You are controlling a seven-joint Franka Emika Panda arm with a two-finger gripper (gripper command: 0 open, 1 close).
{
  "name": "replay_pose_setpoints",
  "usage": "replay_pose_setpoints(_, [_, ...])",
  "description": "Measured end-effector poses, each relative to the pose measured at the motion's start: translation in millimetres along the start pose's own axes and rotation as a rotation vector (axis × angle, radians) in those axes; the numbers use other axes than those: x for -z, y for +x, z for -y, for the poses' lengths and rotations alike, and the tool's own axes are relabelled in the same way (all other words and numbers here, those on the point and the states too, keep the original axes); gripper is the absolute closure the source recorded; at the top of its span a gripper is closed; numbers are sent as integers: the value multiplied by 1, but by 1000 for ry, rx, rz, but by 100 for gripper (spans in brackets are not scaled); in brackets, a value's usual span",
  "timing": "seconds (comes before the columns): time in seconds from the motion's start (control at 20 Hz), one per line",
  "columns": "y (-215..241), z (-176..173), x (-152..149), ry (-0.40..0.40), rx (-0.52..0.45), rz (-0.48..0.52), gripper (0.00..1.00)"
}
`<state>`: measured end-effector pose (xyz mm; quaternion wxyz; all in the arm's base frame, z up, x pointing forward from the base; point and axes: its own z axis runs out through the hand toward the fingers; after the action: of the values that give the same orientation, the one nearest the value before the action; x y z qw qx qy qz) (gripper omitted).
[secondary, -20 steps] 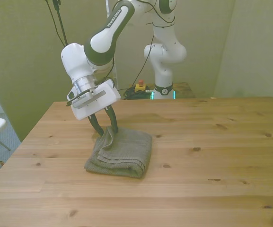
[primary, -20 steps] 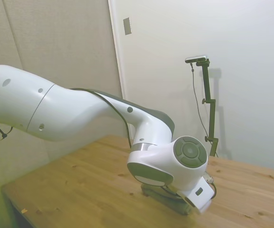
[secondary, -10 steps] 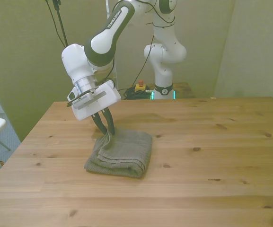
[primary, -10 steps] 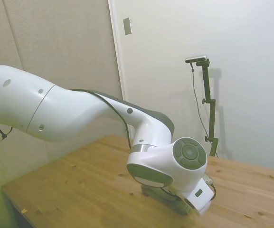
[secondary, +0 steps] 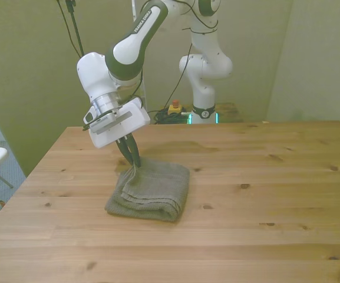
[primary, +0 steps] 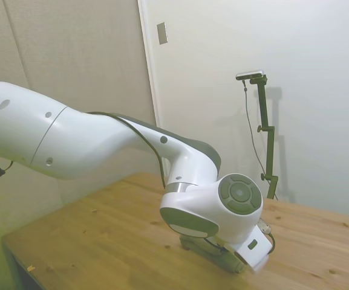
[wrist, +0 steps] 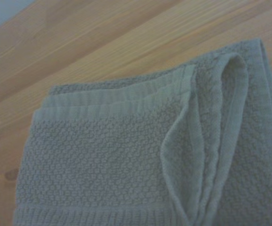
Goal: Unfold the towel
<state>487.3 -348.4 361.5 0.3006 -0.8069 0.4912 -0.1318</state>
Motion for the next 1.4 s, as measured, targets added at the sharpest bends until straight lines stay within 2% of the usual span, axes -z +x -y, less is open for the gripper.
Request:
replay_pose_setpoints(0.2, [-2,14,8,5,27,-33,100])
replay_pose_setpoints(0.4, [-10,45,10,-15,80,-70,100])
replay_pose_setpoints(0.95, [-48,133,-15,-93,169,-118,100])
replay_pose_setpoints(1.4, [-128,221,-48,-141,300,-126,100])
